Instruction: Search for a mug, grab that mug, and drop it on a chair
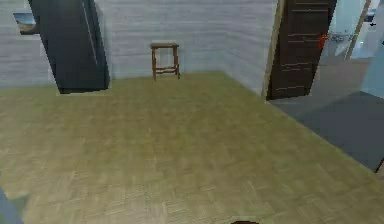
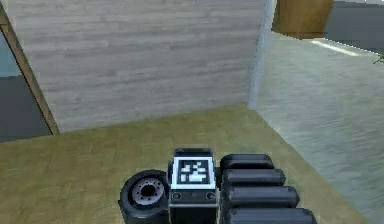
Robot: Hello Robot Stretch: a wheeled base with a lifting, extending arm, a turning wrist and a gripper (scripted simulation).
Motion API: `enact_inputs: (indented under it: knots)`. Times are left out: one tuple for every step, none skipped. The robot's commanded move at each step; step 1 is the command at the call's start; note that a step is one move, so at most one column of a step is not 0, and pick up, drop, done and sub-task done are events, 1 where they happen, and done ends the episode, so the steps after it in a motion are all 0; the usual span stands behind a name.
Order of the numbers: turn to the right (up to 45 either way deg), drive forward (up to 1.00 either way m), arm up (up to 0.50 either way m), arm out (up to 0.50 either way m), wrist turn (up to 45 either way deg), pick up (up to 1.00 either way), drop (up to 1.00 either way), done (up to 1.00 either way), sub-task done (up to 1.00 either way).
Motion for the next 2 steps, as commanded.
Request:
enact_inputs:
  knots:
    - [-45.0, 0.00, 0.00, 0.00, 0.0, 0.00, 0.00, 0.00, 0.00]
    - [-27.0, 0.00, 0.00, 0.00, 0.0, 0.00, 0.00, 0.00, 0.00]
